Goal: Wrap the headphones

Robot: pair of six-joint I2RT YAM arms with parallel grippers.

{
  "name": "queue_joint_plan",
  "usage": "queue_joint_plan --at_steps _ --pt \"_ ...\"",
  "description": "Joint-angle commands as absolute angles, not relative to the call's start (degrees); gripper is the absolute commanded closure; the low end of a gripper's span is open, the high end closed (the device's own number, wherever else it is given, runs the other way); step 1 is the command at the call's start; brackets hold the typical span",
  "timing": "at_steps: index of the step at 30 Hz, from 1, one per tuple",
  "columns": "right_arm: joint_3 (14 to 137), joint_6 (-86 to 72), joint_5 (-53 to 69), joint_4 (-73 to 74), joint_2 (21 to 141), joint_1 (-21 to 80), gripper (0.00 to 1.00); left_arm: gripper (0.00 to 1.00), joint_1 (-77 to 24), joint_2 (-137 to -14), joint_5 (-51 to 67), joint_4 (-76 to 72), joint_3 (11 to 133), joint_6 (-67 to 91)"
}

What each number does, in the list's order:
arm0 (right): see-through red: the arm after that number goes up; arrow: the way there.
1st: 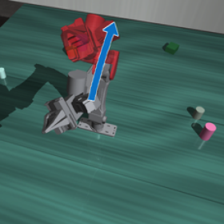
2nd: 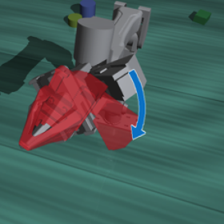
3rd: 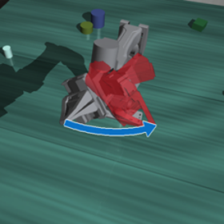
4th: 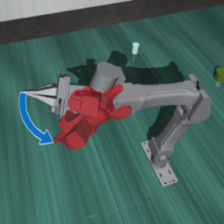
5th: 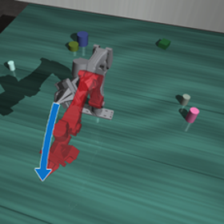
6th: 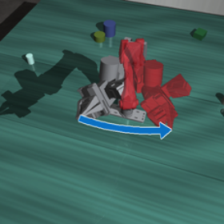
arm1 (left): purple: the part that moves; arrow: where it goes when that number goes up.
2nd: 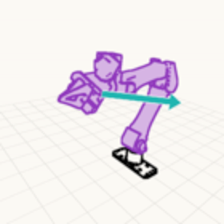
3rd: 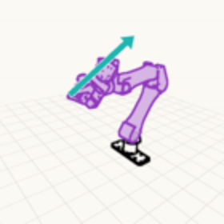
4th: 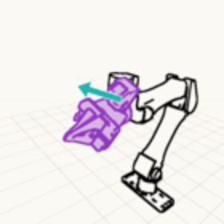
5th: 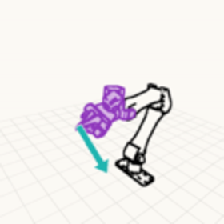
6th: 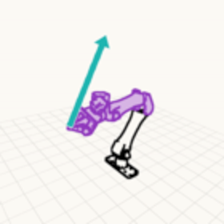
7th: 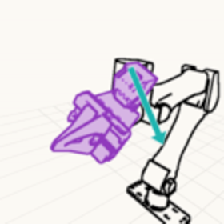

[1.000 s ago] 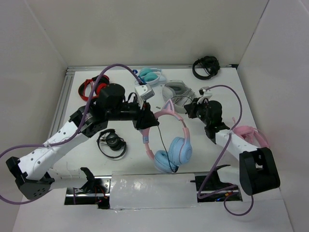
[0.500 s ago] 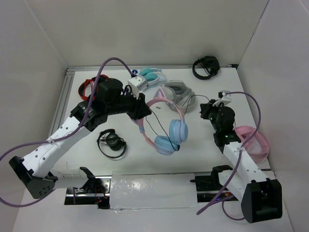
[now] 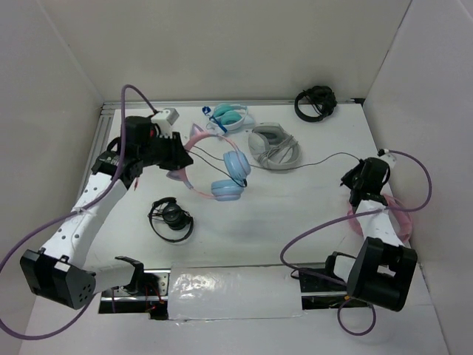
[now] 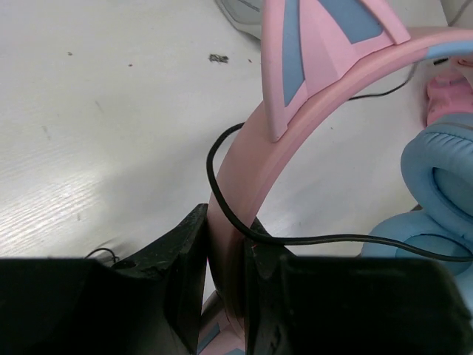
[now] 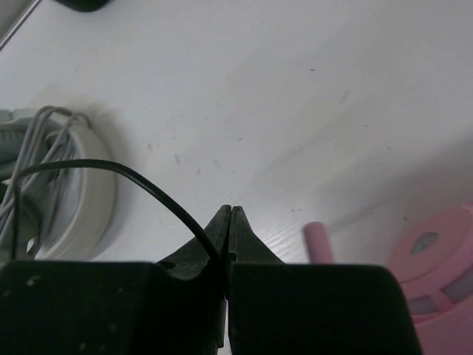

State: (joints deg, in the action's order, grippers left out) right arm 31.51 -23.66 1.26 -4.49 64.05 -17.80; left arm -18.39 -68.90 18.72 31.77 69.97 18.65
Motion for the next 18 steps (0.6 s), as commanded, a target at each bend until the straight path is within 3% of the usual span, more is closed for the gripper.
queue_joint_plan --at_steps 1,7,18 --pt "34.54 -25.92 3.60 -3.52 65.65 -21.53 1.00 1.00 -13.29 -68.46 25.92 27.07 72.07 21.44" --pt "34.45 -26.54 6.77 -4.05 67.15 -25.40 1.00 1.00 -6.25 -69.52 30.33 24.87 71.62 21.09" --pt "32.78 -23.83 11.68 -4.30 61.09 -24.88 1.00 1.00 1.39 -76.99 19.43 28.39 77.78 22.76"
